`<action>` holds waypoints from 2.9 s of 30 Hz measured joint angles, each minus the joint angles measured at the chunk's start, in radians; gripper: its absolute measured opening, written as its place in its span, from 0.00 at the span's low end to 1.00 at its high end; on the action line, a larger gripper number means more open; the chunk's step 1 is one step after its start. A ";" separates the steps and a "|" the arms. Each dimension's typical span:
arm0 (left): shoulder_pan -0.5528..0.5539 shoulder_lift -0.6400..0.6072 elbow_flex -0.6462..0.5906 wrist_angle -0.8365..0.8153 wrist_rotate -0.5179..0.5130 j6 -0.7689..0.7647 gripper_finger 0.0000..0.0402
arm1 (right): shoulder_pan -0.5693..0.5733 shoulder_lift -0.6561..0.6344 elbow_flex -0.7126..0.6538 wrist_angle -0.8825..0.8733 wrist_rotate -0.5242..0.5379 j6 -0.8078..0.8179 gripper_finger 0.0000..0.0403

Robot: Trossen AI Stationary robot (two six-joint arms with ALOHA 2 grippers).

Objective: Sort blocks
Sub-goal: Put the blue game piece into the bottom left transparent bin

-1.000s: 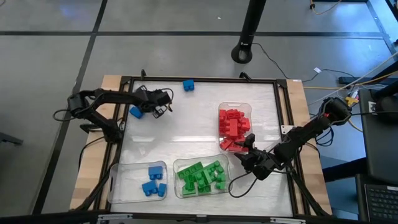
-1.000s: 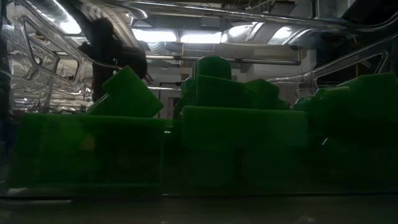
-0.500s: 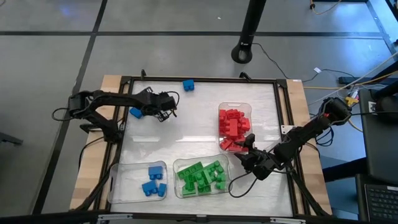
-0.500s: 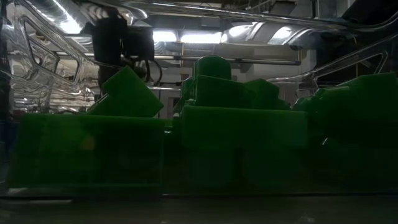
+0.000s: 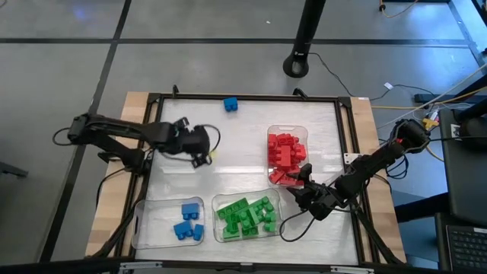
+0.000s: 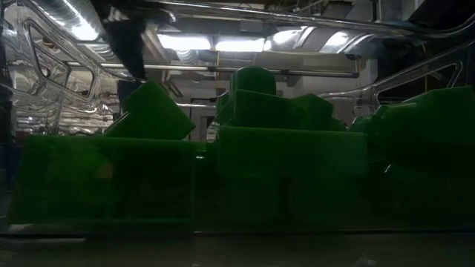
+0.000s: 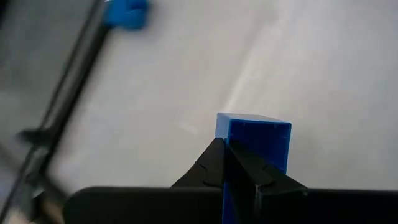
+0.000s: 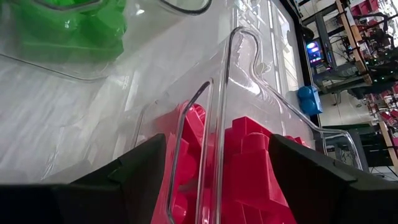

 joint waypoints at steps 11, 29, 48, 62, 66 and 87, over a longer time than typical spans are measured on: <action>-0.350 -0.093 0.076 -0.031 0.162 -0.170 0.00 | 0.000 0.000 0.000 0.003 0.000 0.000 0.70; -0.720 -0.093 0.020 0.107 0.263 -0.687 0.00 | -0.001 0.000 0.000 0.010 -0.018 0.003 0.70; -0.690 -0.040 -0.159 0.195 0.295 -0.877 0.22 | 0.000 0.000 0.000 0.011 -0.027 0.004 0.70; -0.482 -0.047 -0.161 0.177 0.307 -0.702 0.54 | 0.000 0.000 0.000 0.010 -0.027 0.004 0.70; -0.352 -0.057 -0.149 0.146 0.306 -0.586 0.57 | 0.000 0.000 0.000 0.009 -0.027 0.004 0.70; 0.321 -0.077 -0.176 -0.042 0.014 -0.260 0.56 | 0.000 0.000 0.000 -0.001 -0.018 0.004 0.70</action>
